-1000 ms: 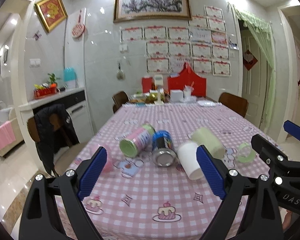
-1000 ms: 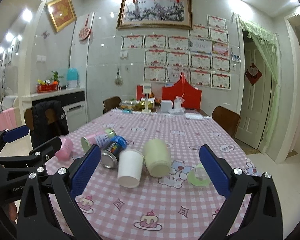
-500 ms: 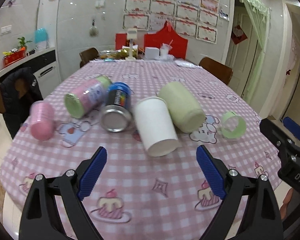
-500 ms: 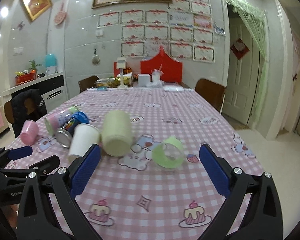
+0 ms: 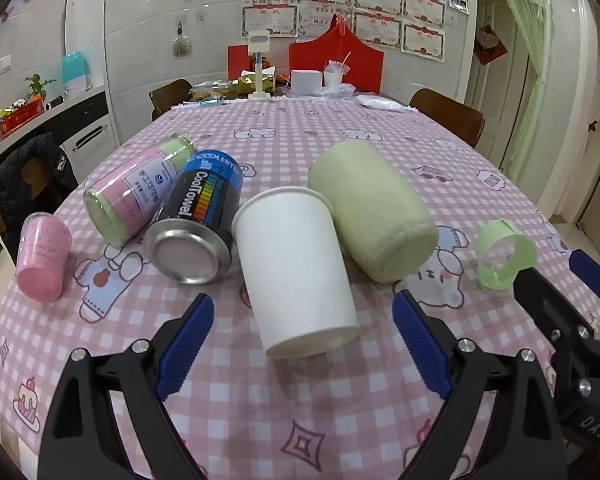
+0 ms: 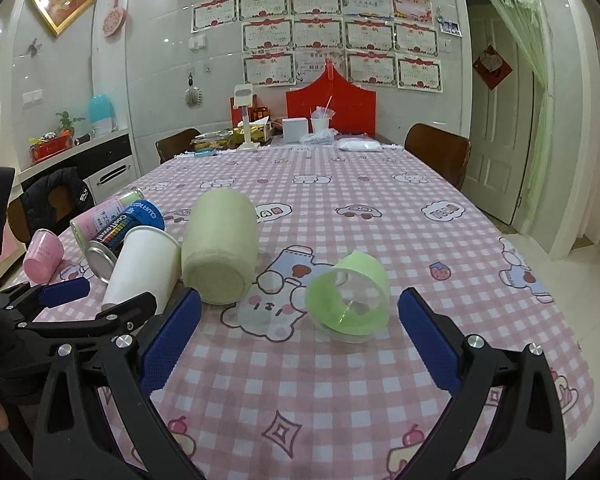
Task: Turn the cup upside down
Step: 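Move the right gripper toward the white paper cup lying on its side, then close the right gripper around the body of the white paper cup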
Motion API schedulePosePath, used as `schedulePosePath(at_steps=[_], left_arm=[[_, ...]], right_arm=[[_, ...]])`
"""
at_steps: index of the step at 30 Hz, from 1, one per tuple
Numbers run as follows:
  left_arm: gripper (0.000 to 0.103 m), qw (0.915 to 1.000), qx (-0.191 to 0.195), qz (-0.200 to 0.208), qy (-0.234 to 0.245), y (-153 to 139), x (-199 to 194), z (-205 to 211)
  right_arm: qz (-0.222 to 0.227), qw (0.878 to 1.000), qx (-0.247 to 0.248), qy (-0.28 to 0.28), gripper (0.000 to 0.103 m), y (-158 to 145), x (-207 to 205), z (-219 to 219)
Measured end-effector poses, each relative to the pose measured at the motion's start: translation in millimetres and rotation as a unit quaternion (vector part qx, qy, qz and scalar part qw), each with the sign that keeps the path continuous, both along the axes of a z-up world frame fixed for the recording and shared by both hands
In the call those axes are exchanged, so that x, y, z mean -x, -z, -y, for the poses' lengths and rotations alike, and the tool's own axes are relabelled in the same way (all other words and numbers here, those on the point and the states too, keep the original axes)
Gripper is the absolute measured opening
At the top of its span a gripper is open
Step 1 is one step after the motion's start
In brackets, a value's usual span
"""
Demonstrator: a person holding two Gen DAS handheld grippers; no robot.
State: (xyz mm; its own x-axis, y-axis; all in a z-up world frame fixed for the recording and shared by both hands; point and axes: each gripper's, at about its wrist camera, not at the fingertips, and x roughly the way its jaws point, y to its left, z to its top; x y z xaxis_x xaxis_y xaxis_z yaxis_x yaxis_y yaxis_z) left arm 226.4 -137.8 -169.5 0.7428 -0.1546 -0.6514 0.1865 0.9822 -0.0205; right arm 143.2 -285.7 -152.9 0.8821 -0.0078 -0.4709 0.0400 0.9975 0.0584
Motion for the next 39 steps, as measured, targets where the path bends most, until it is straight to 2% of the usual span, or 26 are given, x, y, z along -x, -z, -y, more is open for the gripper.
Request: schedulePosePath(at_steps=[4,9,10,11,12,16,27,35,39], left_arm=[[0.089,0.9999,-0.010,0.005,-0.003,-1,-5,2],[0.088,0.9998,-0.009,-0.017,-0.006,9,-18,-2],[0.085,0.9998,-0.008,-0.019,-0.005,10,-19,-3],[0.070,0.9997,-0.007,-0.024,0.002,12,-20,-2],[0.062,0.9995,-0.005,-0.029,0.009,12,-22,-1],[0.062,0.9995,-0.007,-0.024,0.018,13,-15,-3],[0.061,0.9982,0.028,-0.028,0.045,5,35,-31],[0.061,0.9983,0.025,-0.011,0.052,-3,71,-52],[0.061,0.9973,0.049,-0.007,0.054,-8,77,-65]], right_arm=[[-0.003,1.000,-0.003,0.002,0.095,2,-5,2],[-0.013,1.000,-0.011,-0.007,0.095,7,-14,-1],[-0.016,1.000,-0.013,-0.011,0.095,9,-15,-3],[-0.019,1.000,-0.014,-0.014,0.095,10,-16,-5],[-0.020,1.000,-0.014,-0.014,0.095,11,-16,-7],[-0.024,0.999,-0.020,-0.015,0.095,13,-16,-8],[-0.019,0.999,-0.012,-0.032,0.095,-1,-1,-32],[-0.027,0.998,-0.017,-0.047,0.095,-7,17,-56],[-0.034,0.998,-0.017,-0.041,0.095,-9,23,-64]])
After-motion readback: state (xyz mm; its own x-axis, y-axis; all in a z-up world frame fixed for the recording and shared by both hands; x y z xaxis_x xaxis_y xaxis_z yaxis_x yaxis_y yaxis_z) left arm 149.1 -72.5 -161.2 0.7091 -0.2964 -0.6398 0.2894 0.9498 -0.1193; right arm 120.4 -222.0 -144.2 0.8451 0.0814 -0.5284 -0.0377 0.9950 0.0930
